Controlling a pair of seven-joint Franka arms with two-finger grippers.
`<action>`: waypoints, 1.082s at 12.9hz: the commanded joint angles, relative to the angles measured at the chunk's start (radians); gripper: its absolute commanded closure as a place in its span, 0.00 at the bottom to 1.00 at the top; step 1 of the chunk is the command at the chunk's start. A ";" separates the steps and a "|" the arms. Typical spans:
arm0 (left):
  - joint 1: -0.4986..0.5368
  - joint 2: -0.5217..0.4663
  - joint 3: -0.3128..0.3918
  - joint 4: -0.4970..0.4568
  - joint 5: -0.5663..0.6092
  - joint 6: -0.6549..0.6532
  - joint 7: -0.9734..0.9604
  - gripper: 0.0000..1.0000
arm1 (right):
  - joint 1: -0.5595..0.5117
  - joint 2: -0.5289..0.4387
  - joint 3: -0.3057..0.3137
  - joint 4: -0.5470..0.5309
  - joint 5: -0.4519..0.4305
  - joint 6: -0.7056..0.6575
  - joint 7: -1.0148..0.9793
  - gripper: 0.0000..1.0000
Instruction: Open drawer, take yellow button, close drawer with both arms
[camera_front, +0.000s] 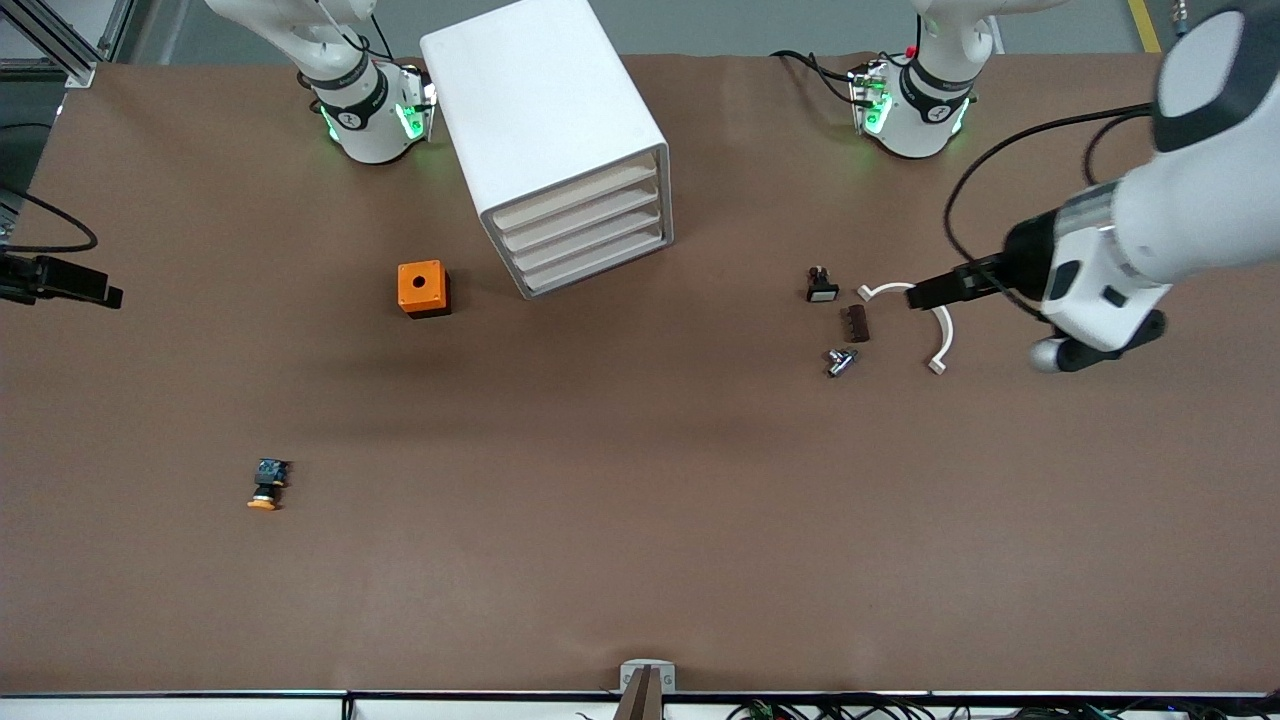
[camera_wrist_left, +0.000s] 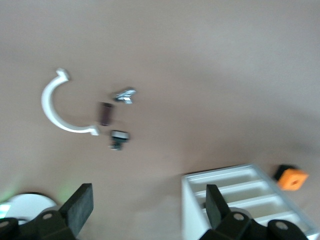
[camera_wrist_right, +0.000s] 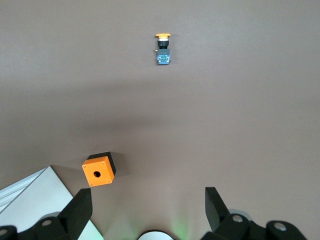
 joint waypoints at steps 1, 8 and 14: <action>0.038 -0.079 0.006 -0.057 0.070 -0.060 0.171 0.01 | 0.003 -0.105 0.004 -0.093 0.008 0.002 0.034 0.00; -0.090 -0.318 0.326 -0.305 0.090 -0.007 0.483 0.01 | 0.015 -0.286 0.003 -0.230 0.006 0.060 0.034 0.00; -0.105 -0.339 0.308 -0.309 0.188 0.187 0.470 0.00 | 0.034 -0.323 -0.003 -0.290 0.004 0.100 0.040 0.00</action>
